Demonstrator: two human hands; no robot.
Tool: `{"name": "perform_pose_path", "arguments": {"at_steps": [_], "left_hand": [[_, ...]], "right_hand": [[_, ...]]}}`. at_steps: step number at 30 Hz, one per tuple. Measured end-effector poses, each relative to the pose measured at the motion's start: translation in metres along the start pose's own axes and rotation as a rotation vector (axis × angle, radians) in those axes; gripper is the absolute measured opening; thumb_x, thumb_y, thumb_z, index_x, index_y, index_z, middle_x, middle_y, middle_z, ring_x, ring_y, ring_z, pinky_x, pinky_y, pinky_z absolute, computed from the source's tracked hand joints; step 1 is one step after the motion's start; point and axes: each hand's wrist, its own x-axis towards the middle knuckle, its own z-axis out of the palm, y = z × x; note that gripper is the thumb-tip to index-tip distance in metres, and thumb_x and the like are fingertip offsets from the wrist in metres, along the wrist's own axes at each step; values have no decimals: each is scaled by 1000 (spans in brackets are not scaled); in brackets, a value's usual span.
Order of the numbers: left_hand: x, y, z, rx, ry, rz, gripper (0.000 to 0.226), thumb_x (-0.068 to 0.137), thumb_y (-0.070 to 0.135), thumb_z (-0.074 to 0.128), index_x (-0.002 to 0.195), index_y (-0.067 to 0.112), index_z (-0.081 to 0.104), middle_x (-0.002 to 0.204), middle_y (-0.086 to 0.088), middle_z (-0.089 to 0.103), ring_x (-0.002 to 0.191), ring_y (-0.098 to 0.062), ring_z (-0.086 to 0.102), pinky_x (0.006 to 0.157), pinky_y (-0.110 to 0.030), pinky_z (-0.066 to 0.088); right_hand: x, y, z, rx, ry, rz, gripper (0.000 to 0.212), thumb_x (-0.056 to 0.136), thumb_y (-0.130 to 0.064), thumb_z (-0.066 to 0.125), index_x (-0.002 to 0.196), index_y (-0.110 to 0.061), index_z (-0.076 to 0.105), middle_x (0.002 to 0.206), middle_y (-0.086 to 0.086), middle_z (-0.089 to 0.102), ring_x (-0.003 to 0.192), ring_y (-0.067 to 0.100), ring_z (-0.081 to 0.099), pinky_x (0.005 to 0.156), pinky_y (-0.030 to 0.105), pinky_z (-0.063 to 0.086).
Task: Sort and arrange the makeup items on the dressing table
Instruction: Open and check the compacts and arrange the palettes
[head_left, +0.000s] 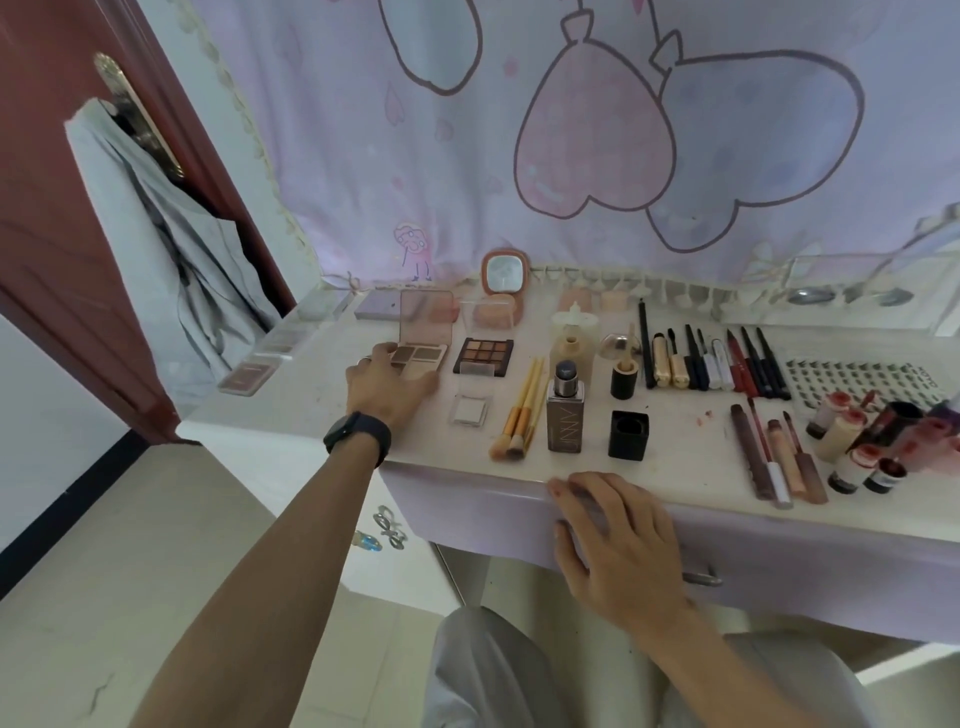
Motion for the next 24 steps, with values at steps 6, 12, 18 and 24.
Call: {"name": "perform_pose_path", "arguments": {"at_steps": [6, 12, 18, 24], "left_hand": [[0, 3, 4, -63, 16, -46, 88, 65, 68, 75, 138, 28, 46, 124, -9, 52, 118, -26, 52, 99, -38, 49], [1, 6, 11, 6, 38, -59, 86, 66, 73, 71, 138, 32, 46, 129, -13, 48, 120, -32, 49, 102, -42, 44], [0, 6, 11, 41, 42, -29, 83, 68, 76, 67, 135, 31, 49, 122, -9, 54, 123, -32, 46, 101, -44, 42], [0, 2, 8, 30, 20, 27, 72, 80, 70, 61, 137, 27, 50, 125, -6, 61, 129, -29, 40, 99, -43, 40]], "right_hand": [[-5, 3, 3, -6, 0, -21, 57, 90, -33, 64, 145, -24, 51, 139, 4, 54, 129, 26, 47, 109, 39, 33], [-6, 3, 5, -15, -6, -5, 57, 90, -34, 64, 145, -26, 53, 139, 3, 54, 129, 25, 48, 109, 39, 33], [-5, 3, 3, -15, -11, -9, 56, 89, -33, 66, 144, -25, 54, 138, 4, 55, 128, 26, 49, 109, 38, 33], [-4, 2, -6, 2, -52, 1, 52, 90, -32, 65, 141, -22, 58, 138, 4, 57, 127, 26, 51, 111, 38, 33]]}}
